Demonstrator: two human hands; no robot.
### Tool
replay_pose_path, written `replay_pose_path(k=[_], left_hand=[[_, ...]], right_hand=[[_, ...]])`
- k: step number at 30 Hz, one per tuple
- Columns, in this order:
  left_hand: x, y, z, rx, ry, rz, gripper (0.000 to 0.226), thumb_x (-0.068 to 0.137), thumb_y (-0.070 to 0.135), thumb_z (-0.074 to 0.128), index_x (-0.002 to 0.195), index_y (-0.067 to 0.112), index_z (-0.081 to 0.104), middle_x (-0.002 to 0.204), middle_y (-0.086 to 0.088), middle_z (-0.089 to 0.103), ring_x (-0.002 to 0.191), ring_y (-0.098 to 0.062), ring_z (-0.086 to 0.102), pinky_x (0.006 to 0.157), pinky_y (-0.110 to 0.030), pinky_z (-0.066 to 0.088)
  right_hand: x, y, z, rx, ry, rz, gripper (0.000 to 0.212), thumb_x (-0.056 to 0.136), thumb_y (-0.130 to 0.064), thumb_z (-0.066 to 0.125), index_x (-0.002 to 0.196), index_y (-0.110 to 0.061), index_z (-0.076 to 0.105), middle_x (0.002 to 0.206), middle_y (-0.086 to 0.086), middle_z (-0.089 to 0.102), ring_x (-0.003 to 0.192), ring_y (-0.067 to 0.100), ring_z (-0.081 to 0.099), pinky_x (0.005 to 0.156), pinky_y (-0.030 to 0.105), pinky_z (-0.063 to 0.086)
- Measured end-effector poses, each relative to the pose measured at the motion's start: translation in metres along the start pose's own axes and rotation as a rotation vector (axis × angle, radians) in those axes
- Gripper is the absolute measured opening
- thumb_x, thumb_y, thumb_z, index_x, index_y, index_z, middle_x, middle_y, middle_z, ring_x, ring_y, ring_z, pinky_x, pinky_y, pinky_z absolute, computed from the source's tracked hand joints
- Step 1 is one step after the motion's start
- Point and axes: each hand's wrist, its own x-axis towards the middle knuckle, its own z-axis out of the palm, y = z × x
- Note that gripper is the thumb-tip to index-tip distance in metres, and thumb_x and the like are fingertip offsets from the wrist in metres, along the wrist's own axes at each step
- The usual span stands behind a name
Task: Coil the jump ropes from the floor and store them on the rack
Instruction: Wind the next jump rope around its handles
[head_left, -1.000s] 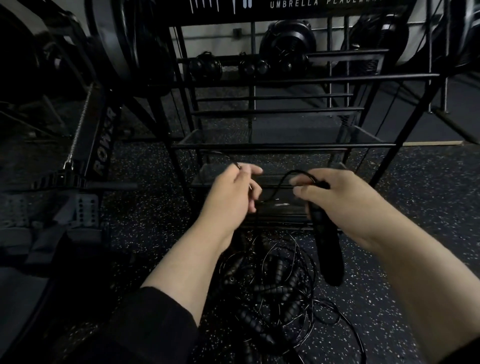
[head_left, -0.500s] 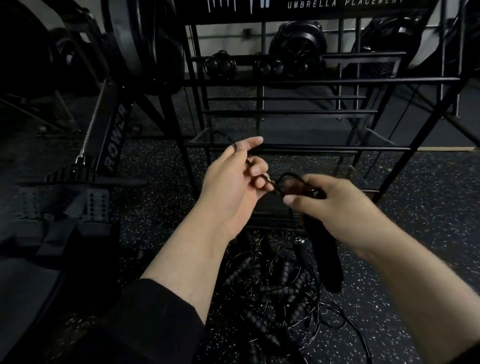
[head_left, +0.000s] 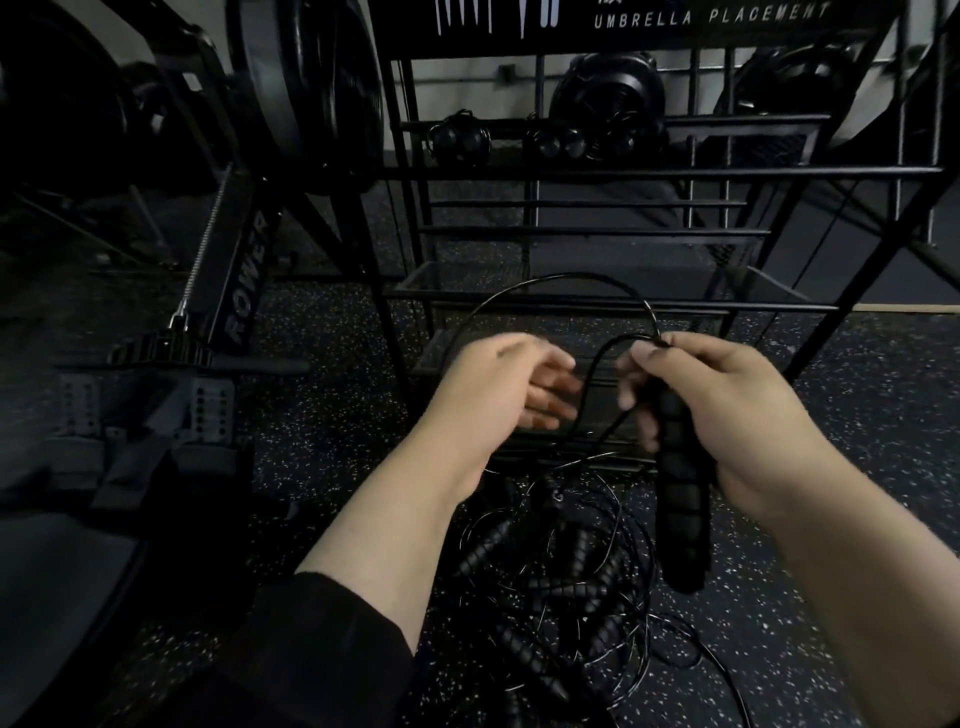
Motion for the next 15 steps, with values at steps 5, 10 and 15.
replay_pose_path(k=[5,10,15], left_hand=[[0.000,-0.022,0.007,0.409,-0.266,0.068,0.024,0.091,0.025,0.062,0.113,0.025,0.072,0.111,-0.004,0.076,0.106,-0.024,0.069,0.102,-0.046,0.049],[0.002,-0.045,0.020,0.564,-0.310,0.107,0.022,0.095,0.033,0.058,0.111,0.021,0.068,0.104,-0.009,0.074,0.099,-0.032,0.068,0.090,-0.050,0.054],[0.008,-0.043,0.021,0.412,-0.083,0.093,0.024,0.109,0.028,0.044,0.117,0.021,0.066,0.116,0.001,0.074,0.112,-0.026,0.066,0.103,-0.039,0.049]], right_hand=[[-0.002,-0.007,0.004,0.093,-0.043,-0.034,0.023,0.103,-0.014,0.054,0.085,-0.006,0.067,0.066,0.011,0.061,0.049,0.021,0.044,0.045,0.029,0.040],[-0.005,-0.016,0.005,0.135,-0.066,-0.075,0.022,0.103,-0.015,0.054,0.086,-0.007,0.067,0.069,0.012,0.060,0.050,0.021,0.043,0.046,0.028,0.040],[0.001,-0.017,-0.012,0.053,0.032,-0.002,0.013,0.097,-0.023,0.066,0.106,-0.014,0.071,0.094,0.009,0.069,0.068,0.021,0.053,0.057,0.031,0.050]])
